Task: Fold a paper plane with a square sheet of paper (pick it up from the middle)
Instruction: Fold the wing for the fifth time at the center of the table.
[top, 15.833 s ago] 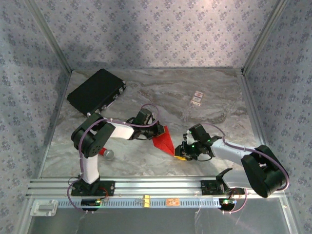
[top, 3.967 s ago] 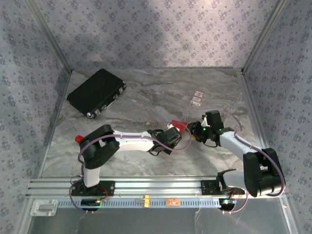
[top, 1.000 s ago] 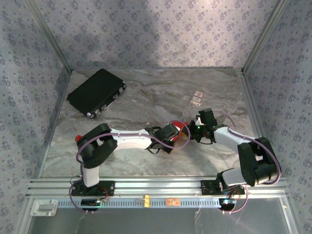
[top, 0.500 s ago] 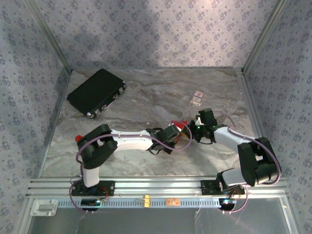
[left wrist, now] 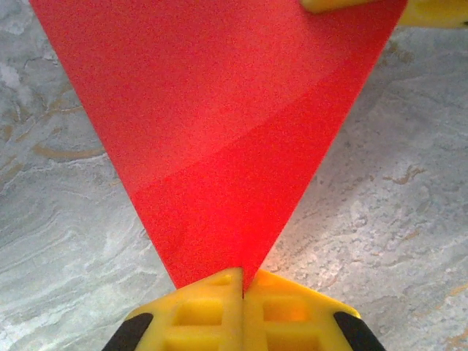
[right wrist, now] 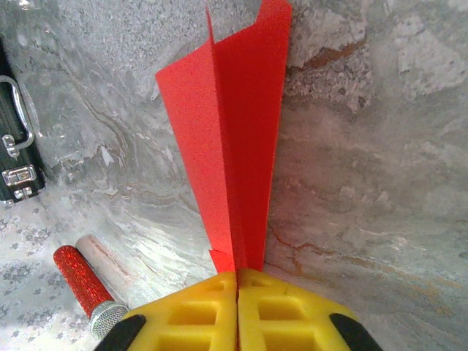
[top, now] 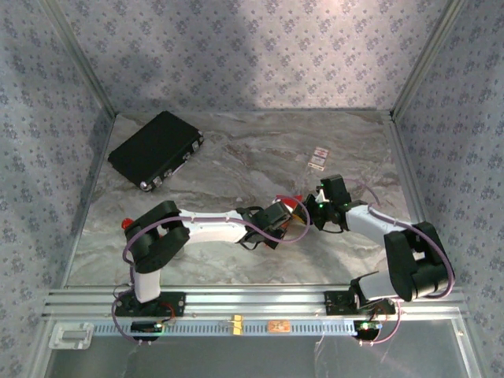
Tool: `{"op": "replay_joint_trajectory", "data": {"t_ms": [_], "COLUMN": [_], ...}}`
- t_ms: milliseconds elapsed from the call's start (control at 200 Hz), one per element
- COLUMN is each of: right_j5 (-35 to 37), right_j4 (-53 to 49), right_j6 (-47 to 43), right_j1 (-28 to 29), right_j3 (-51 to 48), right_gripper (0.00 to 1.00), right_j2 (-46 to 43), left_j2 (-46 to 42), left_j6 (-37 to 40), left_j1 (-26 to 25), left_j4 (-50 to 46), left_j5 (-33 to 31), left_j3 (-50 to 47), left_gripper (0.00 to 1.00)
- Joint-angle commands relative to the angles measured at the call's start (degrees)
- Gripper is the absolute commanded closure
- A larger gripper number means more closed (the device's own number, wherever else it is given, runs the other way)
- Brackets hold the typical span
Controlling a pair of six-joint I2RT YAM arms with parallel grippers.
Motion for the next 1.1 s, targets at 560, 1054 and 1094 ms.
{"op": "replay_joint_trajectory", "data": {"t_ms": [560,1054,1094], "right_j5": [2.26,7.29,5.31], "right_j4": [-6.17,1.37,0.14], "right_j6": [-5.77,-19.63,-19.63], "right_j1": [-3.26,0.26,0.04], "right_j3": [-1.09,-6.56,-5.91], "right_gripper": [0.64,0.70,0.70], "right_j2": [-8.29,-19.14,-18.25], "left_j2": [-0.81,1.46,1.62], "left_j6": [-4.93,-9.95,-10.65], "left_j1": [4.01,9.40,9.74], "left_j4": [6.95,20.03,21.13], "left_j5": [11.73,29.23,30.32], "left_j3": [-4.88,-9.74,-9.99], "left_gripper": [0.99,1.00,1.00]}}
